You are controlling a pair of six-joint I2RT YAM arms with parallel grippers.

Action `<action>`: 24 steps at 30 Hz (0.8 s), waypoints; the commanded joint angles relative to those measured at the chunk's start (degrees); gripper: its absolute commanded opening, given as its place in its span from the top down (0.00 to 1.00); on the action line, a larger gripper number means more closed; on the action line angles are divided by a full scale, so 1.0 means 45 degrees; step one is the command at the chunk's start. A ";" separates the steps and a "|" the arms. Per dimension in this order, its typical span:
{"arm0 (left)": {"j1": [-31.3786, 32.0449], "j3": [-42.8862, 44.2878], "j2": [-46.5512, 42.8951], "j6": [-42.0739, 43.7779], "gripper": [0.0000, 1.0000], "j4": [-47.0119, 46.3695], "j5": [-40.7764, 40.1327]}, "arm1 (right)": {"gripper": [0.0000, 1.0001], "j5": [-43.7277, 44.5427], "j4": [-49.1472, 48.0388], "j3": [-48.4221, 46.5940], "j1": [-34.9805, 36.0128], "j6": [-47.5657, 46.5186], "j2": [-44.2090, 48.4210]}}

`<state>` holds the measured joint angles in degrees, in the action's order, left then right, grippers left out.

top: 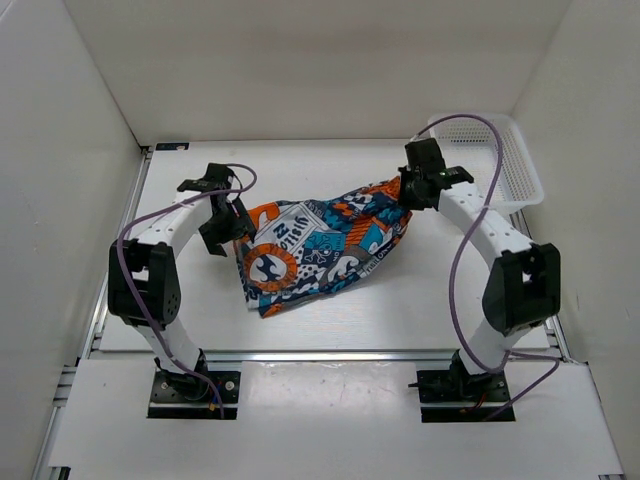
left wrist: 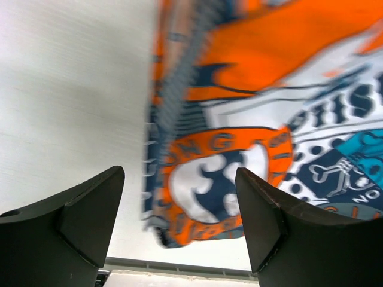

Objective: Fold and stack the shorts
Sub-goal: Fold the shorts

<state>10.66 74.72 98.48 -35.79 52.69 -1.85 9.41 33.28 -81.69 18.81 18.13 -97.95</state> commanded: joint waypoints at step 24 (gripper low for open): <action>-0.0473 -0.0022 0.2882 0.0259 0.90 -0.1903 0.2578 | 1.00 0.3573 0.2703 -0.7563 0.7733 -0.0904 -0.3054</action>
<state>8.36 73.78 111.20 -34.52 46.19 9.32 24.29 44.18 -110.26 50.59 14.59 -107.59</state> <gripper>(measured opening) 0.110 0.034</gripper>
